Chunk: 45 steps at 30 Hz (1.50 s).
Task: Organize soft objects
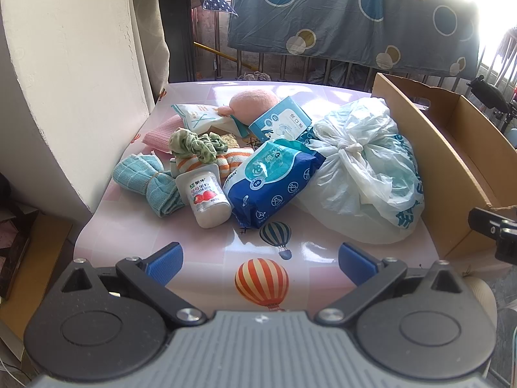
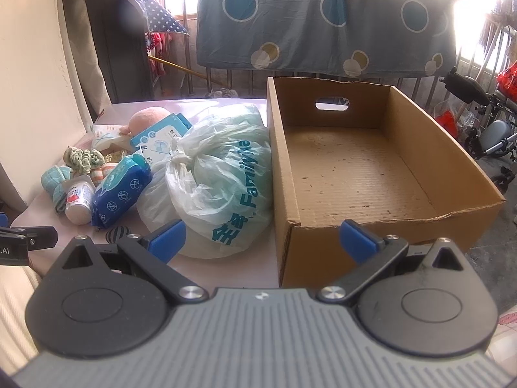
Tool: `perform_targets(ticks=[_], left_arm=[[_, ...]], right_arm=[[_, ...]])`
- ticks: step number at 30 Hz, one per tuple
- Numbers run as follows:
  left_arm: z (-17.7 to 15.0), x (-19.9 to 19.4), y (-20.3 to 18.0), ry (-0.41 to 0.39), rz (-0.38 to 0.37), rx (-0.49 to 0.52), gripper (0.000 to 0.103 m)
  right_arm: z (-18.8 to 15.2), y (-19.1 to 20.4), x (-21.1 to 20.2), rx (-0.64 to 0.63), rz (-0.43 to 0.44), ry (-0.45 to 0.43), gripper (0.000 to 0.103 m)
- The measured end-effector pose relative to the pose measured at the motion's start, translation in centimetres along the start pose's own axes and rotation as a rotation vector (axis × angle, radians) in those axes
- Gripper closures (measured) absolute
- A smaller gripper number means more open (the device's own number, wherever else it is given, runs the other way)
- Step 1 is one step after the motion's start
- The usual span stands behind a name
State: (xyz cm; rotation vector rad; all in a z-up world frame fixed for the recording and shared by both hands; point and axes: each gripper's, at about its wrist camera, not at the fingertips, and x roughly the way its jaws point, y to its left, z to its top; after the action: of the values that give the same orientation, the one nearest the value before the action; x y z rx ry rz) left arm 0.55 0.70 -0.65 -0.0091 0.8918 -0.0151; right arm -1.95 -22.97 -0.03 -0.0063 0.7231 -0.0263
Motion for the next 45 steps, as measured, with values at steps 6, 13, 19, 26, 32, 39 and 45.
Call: perform_targets(ticks=[6,13,19,26,32,39,45], left_arm=[[0.0,0.0,0.0,-0.001,0.001,0.0,0.0],[0.0,0.0,0.0,0.0,0.001,0.0,0.0],[0.0,0.1,0.1,0.001,0.0,-0.001,0.0],[-0.1,0.0,0.2,0.002,0.001,-0.002,0.0],[-0.5,0.2,1.2,0.0,0.007,-0.009,0.0],[0.0,0.2,3.0,-0.048,0.001,-0.035,0.0],[0.4,0.2,5.2,-0.119,-0.04,-0.041,0.001]], right_arm=[[0.3,0.2,0.0,-0.001,-0.009,0.007,0.001],[0.3,0.2,0.0,-0.004,-0.012,0.01,0.001],[0.2,0.3,0.0,0.0,-0.009,0.011,0.001],[0.0,0.4,0.2,0.011,-0.005,0.005,0.001],[0.0,0.1,0.3,0.05,0.023,0.008,0.001],[1.1,0.8,-0.5,0.081,0.13,-0.05,0.001],[1.9,1.4,-0.4,0.133,0.268,-0.065,0.001]])
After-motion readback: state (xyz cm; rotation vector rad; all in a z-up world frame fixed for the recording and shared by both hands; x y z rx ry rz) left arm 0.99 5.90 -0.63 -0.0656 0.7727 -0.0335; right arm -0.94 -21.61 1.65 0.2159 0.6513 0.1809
